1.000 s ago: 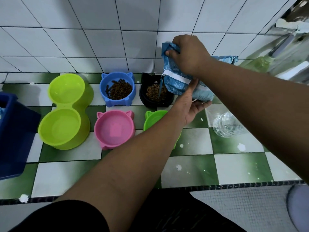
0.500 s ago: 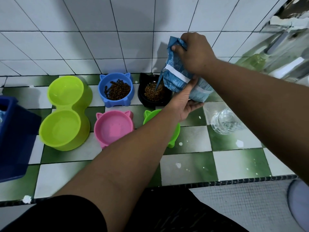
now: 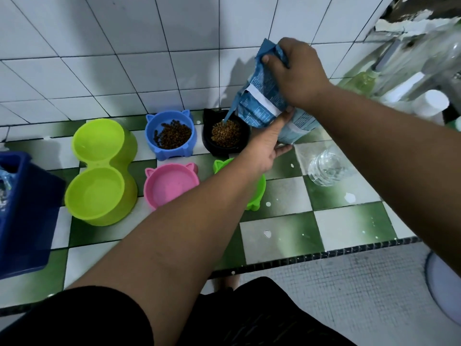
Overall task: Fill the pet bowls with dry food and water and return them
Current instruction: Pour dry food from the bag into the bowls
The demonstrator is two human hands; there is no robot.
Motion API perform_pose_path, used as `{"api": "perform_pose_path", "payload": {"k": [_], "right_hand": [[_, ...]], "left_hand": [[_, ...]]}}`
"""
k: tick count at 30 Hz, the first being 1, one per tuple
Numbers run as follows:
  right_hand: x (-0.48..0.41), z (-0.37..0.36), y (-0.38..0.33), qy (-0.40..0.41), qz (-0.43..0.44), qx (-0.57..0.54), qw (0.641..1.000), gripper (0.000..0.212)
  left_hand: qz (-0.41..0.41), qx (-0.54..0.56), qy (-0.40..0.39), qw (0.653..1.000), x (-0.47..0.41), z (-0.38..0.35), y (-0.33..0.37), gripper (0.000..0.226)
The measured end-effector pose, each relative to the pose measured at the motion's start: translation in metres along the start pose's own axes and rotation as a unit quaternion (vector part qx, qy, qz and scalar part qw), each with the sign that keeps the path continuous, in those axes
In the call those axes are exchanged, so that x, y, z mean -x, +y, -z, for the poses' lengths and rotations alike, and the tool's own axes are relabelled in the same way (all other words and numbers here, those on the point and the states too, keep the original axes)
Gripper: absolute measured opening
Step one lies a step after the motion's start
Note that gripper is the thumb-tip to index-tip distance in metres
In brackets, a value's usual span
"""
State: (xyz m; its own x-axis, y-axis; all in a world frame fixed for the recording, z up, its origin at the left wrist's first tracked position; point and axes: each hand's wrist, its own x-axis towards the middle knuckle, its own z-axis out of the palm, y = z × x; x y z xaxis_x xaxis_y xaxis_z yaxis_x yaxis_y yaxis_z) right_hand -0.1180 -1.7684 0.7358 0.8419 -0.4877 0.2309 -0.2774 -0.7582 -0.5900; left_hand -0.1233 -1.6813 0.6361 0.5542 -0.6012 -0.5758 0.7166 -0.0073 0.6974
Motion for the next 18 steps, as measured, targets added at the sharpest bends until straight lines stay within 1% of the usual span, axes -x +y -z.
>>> {"api": "perform_pose_path", "payload": {"k": [1, 4, 6, 10, 13, 15, 18], "right_hand": [[0.003, 0.001, -0.007, -0.012, 0.016, 0.002, 1.0, 0.025], [0.016, 0.0, -0.031, -0.051, 0.057, -0.003, 0.997, 0.025], [0.027, -0.005, -0.048, -0.067, 0.072, -0.004, 0.995, 0.028], [0.051, -0.027, -0.081, -0.092, 0.092, 0.001, 0.992, 0.036], [0.065, -0.048, -0.098, -0.111, 0.108, 0.01, 0.988, 0.027], [0.071, -0.061, -0.106, -0.119, 0.11, 0.018, 0.987, 0.028], [0.079, -0.079, -0.117, -0.13, 0.113, 0.036, 0.984, 0.026]], "left_hand": [[-0.007, 0.008, 0.003, 1.0, 0.006, 0.004, 0.001, 0.081], [-0.012, 0.028, -0.001, 1.0, 0.026, 0.021, 0.002, 0.056], [-0.004, 0.042, -0.007, 0.999, 0.041, 0.035, -0.003, 0.05], [-0.011, 0.08, 0.008, 0.997, 0.071, 0.061, -0.014, 0.055], [-0.011, 0.104, 0.014, 0.994, 0.089, 0.081, -0.026, 0.057], [-0.002, 0.127, 0.011, 0.992, 0.098, 0.093, -0.03, 0.056], [0.012, 0.158, -0.015, 0.987, 0.109, 0.108, -0.033, 0.062]]}}
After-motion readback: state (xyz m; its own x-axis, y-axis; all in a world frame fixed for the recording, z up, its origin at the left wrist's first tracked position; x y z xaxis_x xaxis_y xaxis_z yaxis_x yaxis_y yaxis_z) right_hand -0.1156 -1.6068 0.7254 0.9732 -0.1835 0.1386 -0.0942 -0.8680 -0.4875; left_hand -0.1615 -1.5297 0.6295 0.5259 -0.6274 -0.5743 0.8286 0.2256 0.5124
